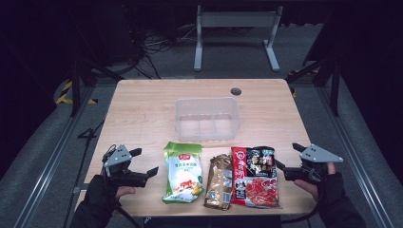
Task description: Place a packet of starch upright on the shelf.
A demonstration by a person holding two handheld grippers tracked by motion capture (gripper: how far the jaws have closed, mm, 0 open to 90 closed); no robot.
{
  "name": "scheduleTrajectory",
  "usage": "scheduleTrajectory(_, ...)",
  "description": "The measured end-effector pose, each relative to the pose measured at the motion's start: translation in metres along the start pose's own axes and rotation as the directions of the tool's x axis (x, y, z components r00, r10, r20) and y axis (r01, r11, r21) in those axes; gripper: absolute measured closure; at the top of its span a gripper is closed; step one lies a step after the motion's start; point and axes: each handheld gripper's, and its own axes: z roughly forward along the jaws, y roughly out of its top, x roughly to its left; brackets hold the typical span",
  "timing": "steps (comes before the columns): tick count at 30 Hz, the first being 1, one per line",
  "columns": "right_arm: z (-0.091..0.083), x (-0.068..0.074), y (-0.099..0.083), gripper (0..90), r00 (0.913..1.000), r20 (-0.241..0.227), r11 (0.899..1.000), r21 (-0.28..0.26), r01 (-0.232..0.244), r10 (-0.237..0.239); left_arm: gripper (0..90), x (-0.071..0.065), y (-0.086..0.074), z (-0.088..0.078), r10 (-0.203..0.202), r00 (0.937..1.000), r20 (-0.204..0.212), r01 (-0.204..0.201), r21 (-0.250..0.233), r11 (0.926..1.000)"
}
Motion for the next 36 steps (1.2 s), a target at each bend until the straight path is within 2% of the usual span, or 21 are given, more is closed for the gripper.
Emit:
scheduleTrajectory(4, 0.004, 0.005, -0.001, 13.2, 0.9998, -0.014, 0.999, 0.031, 0.016, -0.016, 5.5, 0.002, 0.008, 0.022, -0.02, 0.9978, 0.064, 0.017, 0.05, 0.9986)
scheduleTrajectory(6, 0.007, 0.004, -0.002, 13.2, 0.9997, -0.021, 0.999, 0.041, 0.011, -0.01, 5.5, 0.002, 0.011, 0.034, -0.048, 0.9945, 0.093, 0.041, 0.074, 0.9964)
scheduleTrajectory(8, 0.009, 0.004, -0.004, 13.2, 0.9998, -0.021, 0.998, 0.056, 0.008, -0.007, 5.5, 0.001, 0.014, 0.045, -0.046, 0.9938, 0.102, 0.035, 0.103, 0.994)
scheduleTrajectory(10, 0.01, 0.004, -0.005, 13.2, 0.9997, -0.023, 0.998, 0.066, 0.012, -0.01, 5.6, 0.002, 0.015, 0.057, -0.077, 0.9881, 0.133, 0.059, 0.133, 0.9894)
scheduleTrajectory(13, 0.012, 0.005, -0.006, 13.1, 0.9995, -0.032, 0.997, 0.076, 0.011, -0.009, 5.8, 0.0, 0.014, 0.071, -0.096, 0.9827, 0.158, 0.066, 0.183, 0.981)
scheduleTrajectory(16, 0.014, 0.007, -0.007, 13.1, 0.9993, -0.033, 0.995, 0.092, 0.023, -0.02, 4.6, -0.002, 0.017, 0.085, -0.122, 0.9704, 0.208, 0.073, 0.227, 0.9711)
scheduleTrajectory(19, 0.015, 0.007, -0.007, 13.1, 0.999, -0.037, 0.995, 0.096, 0.028, -0.025, 3.8, -0.005, 0.021, 0.091, -0.12, 0.9685, 0.218, 0.068, 0.234, 0.9699)
scheduleTrajectory(20, 0.015, 0.007, -0.007, 13.2, 0.9989, -0.04, 0.995, 0.1, 0.03, -0.026, 4.0, -0.006, 0.024, 0.094, -0.121, 0.9649, 0.233, 0.063, 0.243, 0.968)
scheduleTrajectory(21, 0.016, 0.008, -0.007, 13.2, 0.9988, -0.041, 0.994, 0.106, 0.032, -0.028, 7.0, -0.007, 0.025, 0.097, -0.129, 0.9625, 0.239, 0.066, 0.253, 0.9652)
scheduleTrajectory(22, 0.016, 0.008, -0.007, 13.2, 0.9987, -0.042, 0.993, 0.11, 0.035, -0.03, 10.1, -0.008, 0.027, 0.099, -0.139, 0.9607, 0.24, 0.07, 0.274, 0.9592)
scheduleTrajectory(23, 0.016, 0.008, -0.007, 13.2, 0.9987, -0.042, 0.993, 0.11, 0.035, -0.03, 15.1, -0.008, 0.027, 0.099, -0.139, 0.9607, 0.24, 0.07, 0.274, 0.9592)
scheduleTrajectory(24, 0.017, 0.008, -0.007, 13.2, 0.9986, -0.043, 0.993, 0.111, 0.035, -0.031, 15.1, -0.009, 0.027, 0.099, -0.134, 0.9572, 0.256, 0.061, 0.274, 0.9599)
scheduleTrajectory(25, 0.017, 0.008, -0.007, 13.2, 0.9986, -0.044, 0.993, 0.112, 0.036, -0.031, 22.7, -0.01, 0.028, 0.098, -0.134, 0.9531, 0.271, 0.058, 0.271, 0.9607)
scheduleTrajectory(26, 0.017, 0.008, -0.007, 13.2, 0.9986, -0.045, 0.993, 0.113, 0.034, -0.029, 26.4, -0.01, 0.029, 0.096, -0.139, 0.9543, 0.264, 0.062, 0.279, 0.9582)
scheduleTrajectory(27, 0.018, 0.008, -0.007, 13.4, 0.9986, -0.044, 0.992, 0.118, 0.034, -0.029, 40.0, -0.01, 0.03, 0.095, -0.14, 0.9527, 0.27, 0.062, 0.278, 0.9585)
scheduleTrajectory(28, 0.018, 0.008, -0.008, 13.4, 0.9987, -0.041, 0.992, 0.12, 0.036, -0.031, 47.9, -0.009, 0.03, 0.094, -0.145, 0.9516, 0.271, 0.067, 0.277, 0.9586)
scheduleTrajectory(30, 0.019, 0.008, -0.008, 13.4, 0.9989, -0.038, 0.991, 0.128, 0.033, -0.029, 64.9, -0.01, 0.03, 0.092, -0.139, 0.9532, 0.269, 0.063, 0.272, 0.9601)
scheduleTrajectory(31, 0.019, 0.008, -0.008, 13.4, 0.9988, -0.039, 0.991, 0.128, 0.034, -0.029, 69.9, -0.012, 0.03, 0.092, -0.135, 0.9542, 0.267, 0.061, 0.268, 0.9616)
scheduleTrajectory(33, 0.02, 0.008, -0.008, 13.3, 0.9988, -0.039, 0.99, 0.134, 0.035, -0.03, 79.0, -0.016, 0.032, 0.091, -0.099, 0.9598, 0.263, 0.03, 0.257, 0.966)
scheduleTrajectory(36, 0.021, 0.009, -0.008, 13.4, 0.9988, -0.041, 0.99, 0.137, 0.031, -0.026, 82.5, -0.022, 0.034, 0.086, -0.057, 0.9674, 0.247, -0.002, 0.235, 0.9721)
